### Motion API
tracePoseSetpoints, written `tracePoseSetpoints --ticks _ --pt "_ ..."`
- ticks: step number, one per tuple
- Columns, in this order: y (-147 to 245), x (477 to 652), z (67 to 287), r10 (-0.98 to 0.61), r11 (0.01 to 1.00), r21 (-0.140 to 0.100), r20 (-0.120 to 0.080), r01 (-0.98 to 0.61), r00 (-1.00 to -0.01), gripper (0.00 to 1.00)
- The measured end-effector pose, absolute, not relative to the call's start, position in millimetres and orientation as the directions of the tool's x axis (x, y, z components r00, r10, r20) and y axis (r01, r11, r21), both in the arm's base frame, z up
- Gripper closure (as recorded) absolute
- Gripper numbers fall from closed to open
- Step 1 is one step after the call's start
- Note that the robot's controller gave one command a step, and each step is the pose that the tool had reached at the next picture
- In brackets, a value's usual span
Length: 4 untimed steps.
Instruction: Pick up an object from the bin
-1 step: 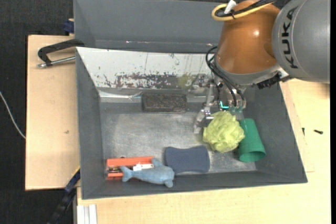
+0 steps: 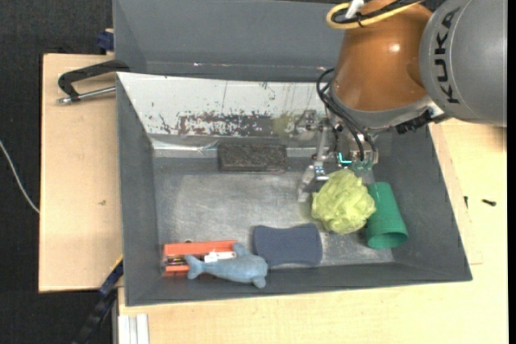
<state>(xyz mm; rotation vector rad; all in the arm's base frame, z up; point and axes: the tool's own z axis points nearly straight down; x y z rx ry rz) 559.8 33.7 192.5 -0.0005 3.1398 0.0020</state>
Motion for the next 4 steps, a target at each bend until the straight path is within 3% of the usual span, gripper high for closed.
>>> tracePoseSetpoints --ticks 1,2,3,4 --pt "38.2 552.0 177.3 -0.073 0.997 0.0 -0.01 -0.073 -0.997 0.0" --pt "30.3 518.0 120.9 -0.252 0.968 0.001 -0.005 -0.252 -0.968 0.0" --pt "11.8 514.6 74.3 -0.258 0.966 0.001 -0.001 -0.258 -0.966 1.0" --pt "11.7 514.5 74.1 -0.258 0.966 0.001 0.0 -0.258 -0.966 1.0"
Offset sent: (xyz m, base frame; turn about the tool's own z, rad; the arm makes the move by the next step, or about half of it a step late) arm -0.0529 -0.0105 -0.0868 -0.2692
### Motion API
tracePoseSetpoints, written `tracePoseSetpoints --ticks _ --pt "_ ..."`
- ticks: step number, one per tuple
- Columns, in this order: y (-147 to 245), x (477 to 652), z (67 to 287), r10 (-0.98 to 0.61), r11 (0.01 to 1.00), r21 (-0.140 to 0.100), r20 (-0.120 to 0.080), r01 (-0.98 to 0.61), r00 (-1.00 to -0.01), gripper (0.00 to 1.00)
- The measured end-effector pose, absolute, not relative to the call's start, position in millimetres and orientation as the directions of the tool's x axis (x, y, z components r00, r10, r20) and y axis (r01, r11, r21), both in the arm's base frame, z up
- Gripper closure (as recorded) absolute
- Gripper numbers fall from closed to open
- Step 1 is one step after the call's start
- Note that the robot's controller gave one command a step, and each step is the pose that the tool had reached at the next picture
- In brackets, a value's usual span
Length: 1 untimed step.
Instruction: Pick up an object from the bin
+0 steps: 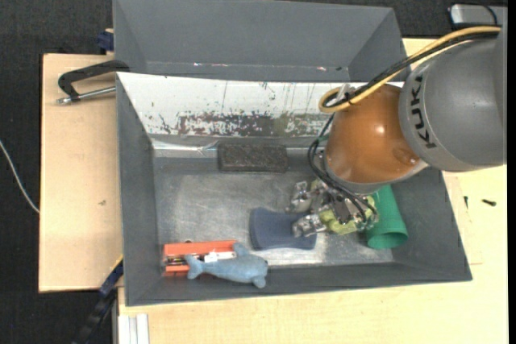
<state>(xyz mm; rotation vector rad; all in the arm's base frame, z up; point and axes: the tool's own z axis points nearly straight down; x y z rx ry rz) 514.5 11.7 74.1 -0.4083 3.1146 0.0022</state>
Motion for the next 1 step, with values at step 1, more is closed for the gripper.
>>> tracePoseSetpoints --ticks 1 --pt "18.3 499.0 233.6 -0.395 0.919 -0.002 -0.007 -0.395 -0.919 1.0"
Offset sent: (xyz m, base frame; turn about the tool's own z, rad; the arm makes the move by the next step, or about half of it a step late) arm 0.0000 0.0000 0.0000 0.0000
